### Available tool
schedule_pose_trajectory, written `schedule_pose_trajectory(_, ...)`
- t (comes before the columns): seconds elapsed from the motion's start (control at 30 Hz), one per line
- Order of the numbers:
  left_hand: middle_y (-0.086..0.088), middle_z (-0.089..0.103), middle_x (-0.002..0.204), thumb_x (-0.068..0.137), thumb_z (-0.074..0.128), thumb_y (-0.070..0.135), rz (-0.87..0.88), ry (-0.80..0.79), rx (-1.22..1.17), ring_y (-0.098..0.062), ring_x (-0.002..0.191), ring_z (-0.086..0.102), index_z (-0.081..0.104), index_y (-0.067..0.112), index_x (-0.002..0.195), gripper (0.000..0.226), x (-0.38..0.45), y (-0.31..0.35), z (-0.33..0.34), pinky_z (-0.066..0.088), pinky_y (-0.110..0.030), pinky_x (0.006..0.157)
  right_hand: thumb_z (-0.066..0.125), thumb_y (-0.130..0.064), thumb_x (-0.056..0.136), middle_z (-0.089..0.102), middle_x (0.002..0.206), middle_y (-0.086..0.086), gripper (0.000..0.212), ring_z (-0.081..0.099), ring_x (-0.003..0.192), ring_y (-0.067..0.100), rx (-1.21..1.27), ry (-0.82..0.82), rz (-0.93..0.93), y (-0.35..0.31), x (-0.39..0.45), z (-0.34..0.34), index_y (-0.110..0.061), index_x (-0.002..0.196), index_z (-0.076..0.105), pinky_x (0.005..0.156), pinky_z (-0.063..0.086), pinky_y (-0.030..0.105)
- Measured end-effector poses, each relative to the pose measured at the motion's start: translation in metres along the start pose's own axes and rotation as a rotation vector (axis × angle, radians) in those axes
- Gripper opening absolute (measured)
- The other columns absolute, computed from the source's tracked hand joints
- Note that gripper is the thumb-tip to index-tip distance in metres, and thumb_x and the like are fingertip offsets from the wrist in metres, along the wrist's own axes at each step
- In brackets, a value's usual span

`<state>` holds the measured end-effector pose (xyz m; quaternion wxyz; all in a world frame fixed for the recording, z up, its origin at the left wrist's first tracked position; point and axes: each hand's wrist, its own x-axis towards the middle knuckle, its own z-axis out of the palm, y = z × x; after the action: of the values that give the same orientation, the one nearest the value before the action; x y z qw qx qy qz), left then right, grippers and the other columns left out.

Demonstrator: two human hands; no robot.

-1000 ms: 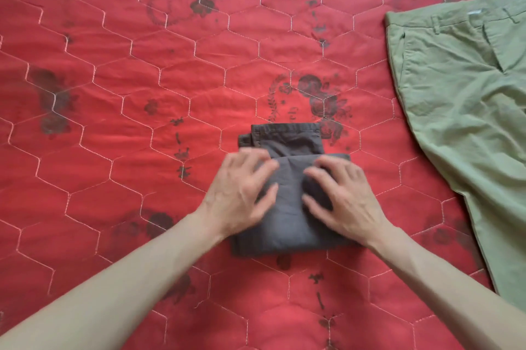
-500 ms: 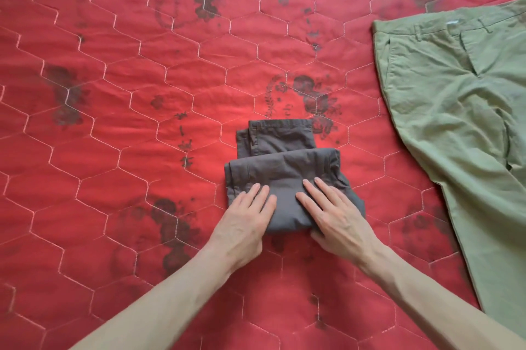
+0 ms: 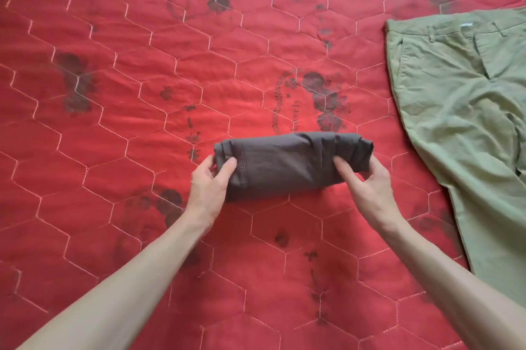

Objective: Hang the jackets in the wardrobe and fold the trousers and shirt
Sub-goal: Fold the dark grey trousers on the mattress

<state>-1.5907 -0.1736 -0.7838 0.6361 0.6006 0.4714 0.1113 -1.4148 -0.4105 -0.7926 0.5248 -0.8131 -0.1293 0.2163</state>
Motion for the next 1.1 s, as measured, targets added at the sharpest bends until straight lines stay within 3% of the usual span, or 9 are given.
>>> schedule_pose_trajectory(0.2,0.018,0.074,0.105,0.09,0.079,0.044,-0.038,-0.034,0.148,0.007,0.099,0.067,0.063,0.031,0.115,0.033,0.008,-0.008,0.014,0.047,-0.005,0.079,0.059,-0.04,0.105,0.075,0.11,-0.024,0.018,0.066,0.107,-0.009,0.048,0.03,0.097,0.015,0.03,0.03,-0.029,0.115,0.069,0.093,0.047,0.017)
schedule_pose_trajectory(0.3,0.009,0.064,0.117,0.081,0.081,0.059,-0.069,-0.043,0.318,-0.008,0.109,0.063,0.058,0.031,0.118,0.052,0.017,-0.007,0.011,0.048,-0.023,0.093,0.054,-0.042,0.105,0.07,0.115,-0.023,0.019,0.063,0.112,-0.008,0.025,0.084,0.095,0.013,0.041,0.039,-0.034,0.122,0.058,0.099,0.043,0.014)
schedule_pose_trajectory(0.43,0.001,0.057,0.125,0.07,0.086,0.065,-0.132,-0.095,0.487,-0.02,0.117,0.059,0.052,0.029,0.122,0.072,0.028,-0.001,0.008,0.048,-0.04,0.104,0.049,-0.037,0.108,0.064,0.107,-0.023,0.011,0.057,0.099,-0.019,-0.026,0.114,0.104,0.007,0.052,0.044,-0.031,0.117,0.049,0.092,0.04,0.012)
schedule_pose_trajectory(0.5,-0.004,0.064,0.127,0.072,0.082,0.067,-0.169,-0.043,0.6,-0.029,0.12,0.061,0.051,0.022,0.121,0.073,0.031,0.003,0.01,0.05,-0.046,0.102,0.048,-0.042,0.108,0.063,0.112,-0.019,0.028,0.059,0.102,-0.011,-0.094,0.05,0.147,0.005,0.053,0.048,-0.022,0.127,0.047,0.095,0.04,0.023)
schedule_pose_trajectory(0.57,-0.011,0.065,0.128,0.077,0.078,0.067,-0.208,0.022,0.72,-0.035,0.121,0.06,0.05,0.015,0.122,0.074,0.031,0.006,0.016,0.05,-0.047,0.1,0.052,-0.049,0.105,0.065,0.126,-0.004,0.045,0.06,0.118,0.013,-0.183,-0.035,0.221,0.001,0.051,0.052,-0.018,0.138,0.044,0.099,0.04,0.031)
schedule_pose_trajectory(0.67,-0.021,0.062,0.132,0.083,0.072,0.067,-0.274,0.051,0.823,-0.042,0.123,0.058,0.043,0.009,0.126,0.078,0.028,0.009,0.028,0.047,-0.047,0.1,0.059,-0.045,0.103,0.059,0.137,0.019,0.055,0.055,0.128,0.037,-0.398,-0.074,0.215,-0.004,0.042,0.06,-0.005,0.136,0.042,0.104,0.043,0.045)
schedule_pose_trajectory(0.9,-0.011,0.06,0.138,0.069,0.087,0.062,-0.442,0.036,0.566,-0.034,0.127,0.058,0.045,0.008,0.135,0.095,0.022,0.004,0.023,0.049,-0.041,0.104,0.047,-0.059,0.103,0.066,0.119,0.027,0.053,0.063,0.113,0.048,-0.511,-0.064,0.314,-0.017,0.029,0.07,-0.009,0.12,0.039,0.085,0.043,0.046)
schedule_pose_trajectory(1.0,-0.006,0.073,0.121,0.066,0.098,0.034,-0.49,0.043,0.218,-0.026,0.111,0.07,0.063,0.011,0.125,0.073,0.023,-0.003,0.014,0.056,-0.044,0.101,0.05,-0.074,0.094,0.062,0.134,0.023,0.072,0.059,0.124,0.043,-0.4,-0.122,0.444,-0.014,0.029,0.065,-0.013,0.13,0.041,0.088,0.039,0.043)
schedule_pose_trajectory(1.1,-0.007,0.08,0.111,0.072,0.092,0.01,-0.558,-0.146,-0.02,-0.024,0.1,0.077,0.075,0.013,0.118,0.049,0.021,-0.01,0.007,0.062,-0.039,0.087,0.061,-0.087,0.077,0.063,0.132,0.007,0.084,0.061,0.123,0.032,-0.334,-0.194,0.501,-0.004,0.028,0.056,-0.017,0.123,0.052,0.097,0.045,0.04)
